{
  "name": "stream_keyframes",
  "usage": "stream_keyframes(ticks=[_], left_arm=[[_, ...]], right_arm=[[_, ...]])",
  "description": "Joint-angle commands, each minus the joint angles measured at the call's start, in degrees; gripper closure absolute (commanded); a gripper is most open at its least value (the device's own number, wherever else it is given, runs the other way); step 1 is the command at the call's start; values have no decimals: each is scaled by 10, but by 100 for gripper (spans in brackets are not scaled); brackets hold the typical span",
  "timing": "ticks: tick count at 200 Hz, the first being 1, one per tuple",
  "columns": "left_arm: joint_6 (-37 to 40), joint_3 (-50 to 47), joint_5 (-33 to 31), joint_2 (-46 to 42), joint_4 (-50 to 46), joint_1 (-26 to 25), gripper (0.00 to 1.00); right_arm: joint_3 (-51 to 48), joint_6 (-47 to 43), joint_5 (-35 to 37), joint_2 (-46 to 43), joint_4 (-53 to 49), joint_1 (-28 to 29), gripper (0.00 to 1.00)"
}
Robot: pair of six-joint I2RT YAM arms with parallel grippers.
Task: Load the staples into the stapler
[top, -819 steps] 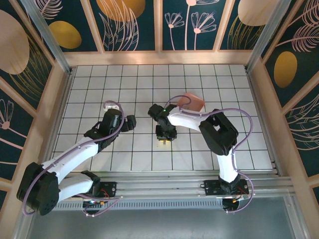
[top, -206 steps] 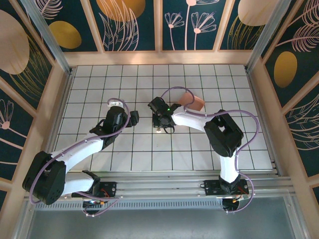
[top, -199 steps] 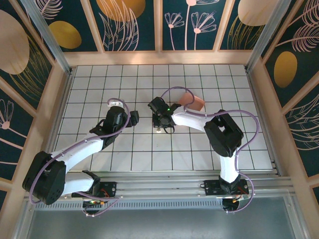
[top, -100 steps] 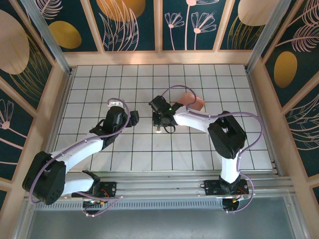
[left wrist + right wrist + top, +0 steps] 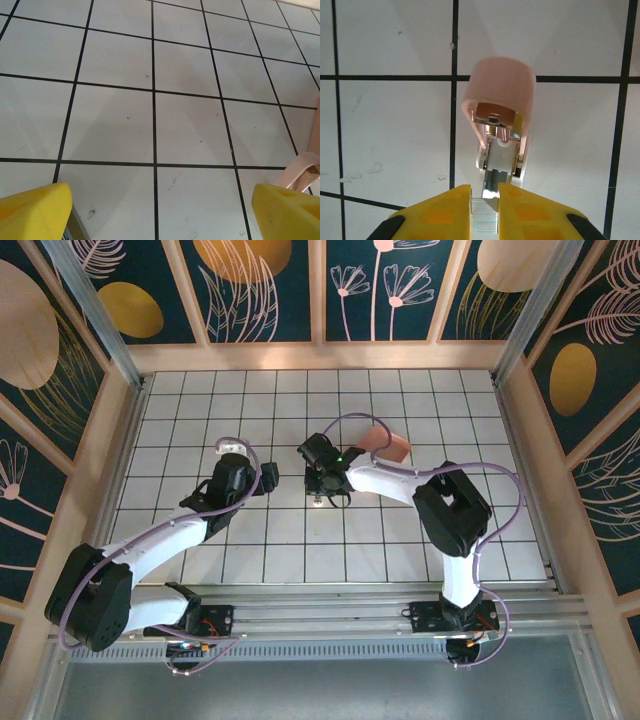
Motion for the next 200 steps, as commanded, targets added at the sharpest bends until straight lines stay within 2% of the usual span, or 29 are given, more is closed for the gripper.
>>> stream_keyframes(ticks=[1,200], left_arm=[[6,5,-1,-10,11,3,8],[7,4,1,-12,11,3,8]], right_arm=[[15,9,4,8,-18,1,82],[19,11,3,24,-25,-1,83]])
